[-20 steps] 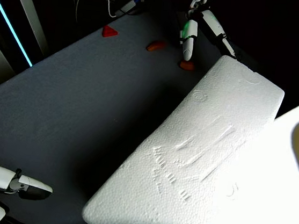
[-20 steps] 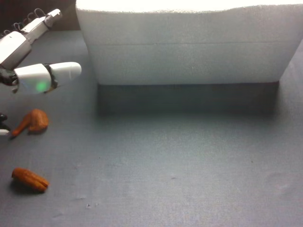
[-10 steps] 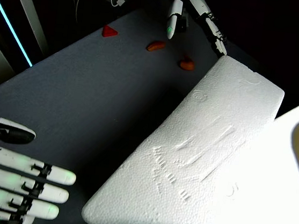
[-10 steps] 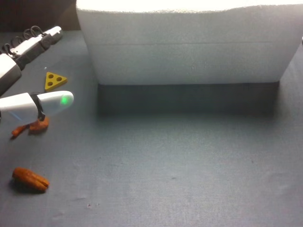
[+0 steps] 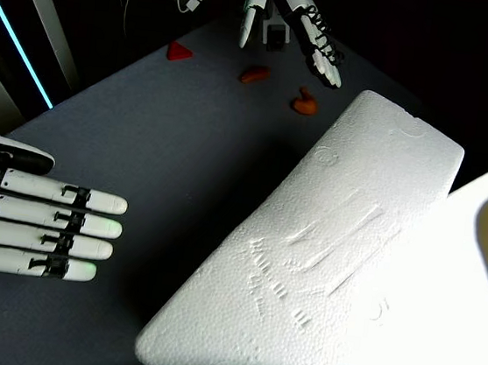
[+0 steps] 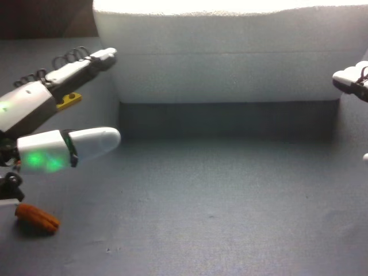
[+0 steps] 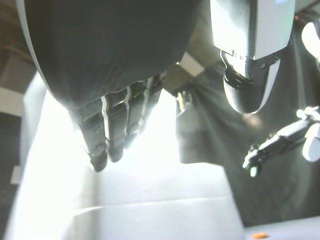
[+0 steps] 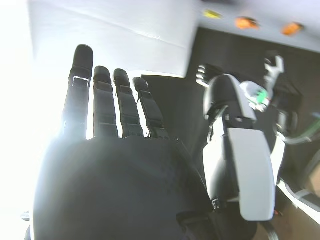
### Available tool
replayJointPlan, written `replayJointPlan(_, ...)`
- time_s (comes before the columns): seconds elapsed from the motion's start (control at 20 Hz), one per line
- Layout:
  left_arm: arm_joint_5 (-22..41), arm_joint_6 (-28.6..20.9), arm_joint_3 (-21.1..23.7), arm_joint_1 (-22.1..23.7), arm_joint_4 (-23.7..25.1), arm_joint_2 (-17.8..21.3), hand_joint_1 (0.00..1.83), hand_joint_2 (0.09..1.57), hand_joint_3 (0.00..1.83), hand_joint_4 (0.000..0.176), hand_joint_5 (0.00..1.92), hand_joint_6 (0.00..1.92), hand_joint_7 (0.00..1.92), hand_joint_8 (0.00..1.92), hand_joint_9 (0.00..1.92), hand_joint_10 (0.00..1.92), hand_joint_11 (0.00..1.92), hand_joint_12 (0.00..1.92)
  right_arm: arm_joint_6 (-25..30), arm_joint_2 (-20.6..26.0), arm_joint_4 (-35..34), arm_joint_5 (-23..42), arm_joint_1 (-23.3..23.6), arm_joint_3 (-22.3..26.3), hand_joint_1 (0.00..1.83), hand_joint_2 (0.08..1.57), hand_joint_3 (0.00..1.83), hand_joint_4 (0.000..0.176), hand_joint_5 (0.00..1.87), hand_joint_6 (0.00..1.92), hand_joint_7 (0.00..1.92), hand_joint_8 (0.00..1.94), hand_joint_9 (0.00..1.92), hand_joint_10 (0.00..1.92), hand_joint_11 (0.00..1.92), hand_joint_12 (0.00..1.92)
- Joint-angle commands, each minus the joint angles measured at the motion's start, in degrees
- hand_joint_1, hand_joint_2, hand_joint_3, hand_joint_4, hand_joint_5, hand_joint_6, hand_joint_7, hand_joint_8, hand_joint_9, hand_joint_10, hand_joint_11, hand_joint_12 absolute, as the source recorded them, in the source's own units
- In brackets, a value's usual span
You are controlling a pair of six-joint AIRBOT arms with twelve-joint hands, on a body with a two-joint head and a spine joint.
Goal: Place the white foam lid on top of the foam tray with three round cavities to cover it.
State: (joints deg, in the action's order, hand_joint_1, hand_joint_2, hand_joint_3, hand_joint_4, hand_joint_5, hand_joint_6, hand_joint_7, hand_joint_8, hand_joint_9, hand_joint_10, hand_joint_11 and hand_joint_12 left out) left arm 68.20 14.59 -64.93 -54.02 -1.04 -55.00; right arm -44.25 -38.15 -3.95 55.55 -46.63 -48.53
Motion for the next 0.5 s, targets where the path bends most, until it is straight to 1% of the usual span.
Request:
replayJointPlan(0.0, 6.6, -0.7, 0.0, 1.0, 0.3, -0.2, 0.33, 1.20, 0.01, 0.000, 0.00, 0.00, 0.00, 0.00, 0.00, 0.00, 0.00, 0.00, 0.8, 0.5, -0.3, 7.3, 0.4, -0.2, 0.32, 1.26, 0.00, 0.000, 0.00, 0.00, 0.00, 0.00, 0.00, 0.00, 0.00, 0.16)
replayJointPlan(0.05, 6.1, -1.0, 0.0, 1.6, 1.4, -0.5, 0.35, 1.21, 0.01, 0.000, 0.00, 0.00, 0.00, 0.00, 0.00, 0.00, 0.00, 0.00, 1.3, 0.2, 0.4, 7.3, 0.4, -0.2, 0.27, 1.28, 0.01, 0.000, 0.00, 0.00, 0.00, 0.00, 0.00, 0.00, 0.00, 0.14)
replayJointPlan(0.1, 5.6, -1.6, -0.2, 2.4, 2.8, -1.0, 0.35, 1.21, 0.01, 0.000, 0.00, 0.00, 0.00, 0.00, 0.00, 0.00, 0.00, 0.00, 1.7, -0.1, 1.3, 7.2, 0.4, -0.3, 0.27, 1.30, 0.01, 0.000, 0.00, 0.00, 0.00, 0.00, 0.00, 0.00, 0.00, 0.04)
replayJointPlan(0.2, 4.0, -3.1, -0.8, 4.1, 5.8, -2.3, 0.36, 1.22, 0.01, 0.000, 0.00, 0.00, 0.00, 0.00, 0.00, 0.00, 0.00, 0.00, 2.8, -0.8, 2.8, 7.1, 0.4, -0.5, 0.32, 1.28, 0.00, 0.000, 0.00, 0.00, 0.00, 0.00, 0.00, 0.00, 0.00, 0.00)
replayJointPlan(0.25, 3.4, -3.7, -1.0, 4.7, 7.0, -2.8, 0.35, 1.23, 0.01, 0.000, 0.00, 0.00, 0.00, 0.00, 0.00, 0.00, 0.00, 0.00, 3.3, -1.2, 3.4, 6.9, 0.4, -0.6, 0.29, 1.28, 0.00, 0.000, 0.00, 0.00, 0.00, 0.00, 0.00, 0.00, 0.00, 0.00)
replayJointPlan(0.35, 2.6, -4.4, -1.3, 5.7, 8.5, -3.7, 0.28, 1.24, 0.02, 0.000, 0.00, 0.00, 0.00, 0.00, 0.00, 0.00, 0.00, 0.00, 4.3, -2.2, 4.3, 6.6, 0.5, -1.2, 0.29, 1.25, 0.00, 0.000, 0.00, 0.00, 0.00, 0.00, 0.00, 0.00, 0.00, 0.00)
replayJointPlan(0.4, 2.4, -4.8, -1.5, 6.0, 8.9, -4.0, 0.29, 1.23, 0.01, 0.000, 0.00, 0.00, 0.00, 0.00, 0.00, 0.00, 0.00, 0.00, 4.7, -2.5, 4.7, 6.6, 0.7, -1.3, 0.31, 1.25, 0.00, 0.000, 0.00, 0.00, 0.00, 0.00, 0.00, 0.00, 0.00, 0.00)
replayJointPlan(0.45, 2.0, -5.2, -1.7, 6.4, 9.5, -4.4, 0.31, 1.24, 0.01, 0.005, 0.00, 0.00, 0.00, 0.00, 0.00, 0.00, 0.00, 0.00, 5.0, -2.9, 5.2, 6.3, 1.0, -1.5, 0.30, 1.24, 0.00, 0.000, 0.00, 0.00, 0.00, 0.00, 0.00, 0.00, 0.02, 0.01)
